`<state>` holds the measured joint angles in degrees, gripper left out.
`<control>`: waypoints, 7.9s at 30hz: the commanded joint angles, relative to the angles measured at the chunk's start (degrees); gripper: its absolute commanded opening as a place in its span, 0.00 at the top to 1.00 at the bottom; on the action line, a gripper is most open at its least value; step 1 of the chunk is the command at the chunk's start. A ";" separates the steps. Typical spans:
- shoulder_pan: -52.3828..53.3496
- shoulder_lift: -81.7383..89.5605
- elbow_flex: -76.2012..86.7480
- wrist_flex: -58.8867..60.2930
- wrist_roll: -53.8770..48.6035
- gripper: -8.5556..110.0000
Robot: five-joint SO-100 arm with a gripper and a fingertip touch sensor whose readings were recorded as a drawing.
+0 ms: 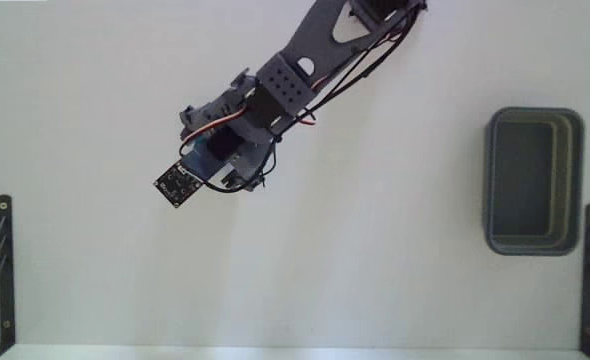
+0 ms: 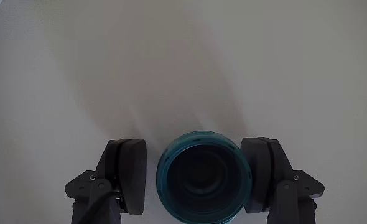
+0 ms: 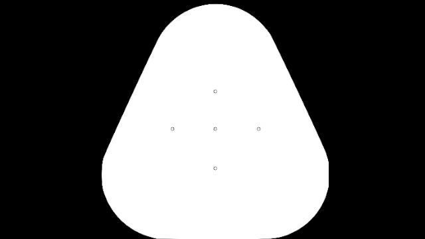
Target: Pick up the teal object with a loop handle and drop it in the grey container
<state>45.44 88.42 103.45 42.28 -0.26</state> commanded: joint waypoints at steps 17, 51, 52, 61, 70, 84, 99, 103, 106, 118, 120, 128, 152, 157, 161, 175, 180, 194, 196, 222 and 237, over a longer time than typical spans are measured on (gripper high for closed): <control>0.73 1.95 -0.30 -0.66 0.26 0.21; 0.73 1.95 -0.30 -0.66 0.26 0.29; 0.73 1.95 -0.30 -0.66 0.26 0.29; 0.73 1.95 -0.30 -0.66 0.26 0.32; 0.73 1.95 -0.30 -0.66 0.26 0.34; 0.73 1.95 -0.30 -0.66 0.26 0.36; 0.73 1.95 -0.30 -0.66 0.26 0.36; 0.73 1.95 -0.30 -0.66 0.26 0.36; 0.73 2.00 -0.50 -0.41 0.26 0.36; 0.73 2.91 -5.01 5.02 0.26 0.36; 0.73 3.04 -6.05 6.18 0.26 0.36; 0.73 3.34 -11.43 11.87 0.26 0.36; 0.73 -0.49 -36.81 33.41 0.26 0.36; 0.73 -0.60 -37.20 33.70 0.26 0.36; 0.73 -0.60 -37.20 33.70 0.26 0.36; 0.72 -0.60 -37.20 33.70 0.26 0.36; -0.24 -0.54 -37.20 33.76 0.26 0.36; -9.64 0.06 -37.24 34.41 0.26 0.36; -11.55 0.18 -37.25 34.54 0.26 0.36; -45.69 2.33 -37.39 36.88 0.26 0.36; -65.39 3.58 -37.47 38.23 0.26 0.36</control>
<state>-16.00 85.61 68.29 79.80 -0.26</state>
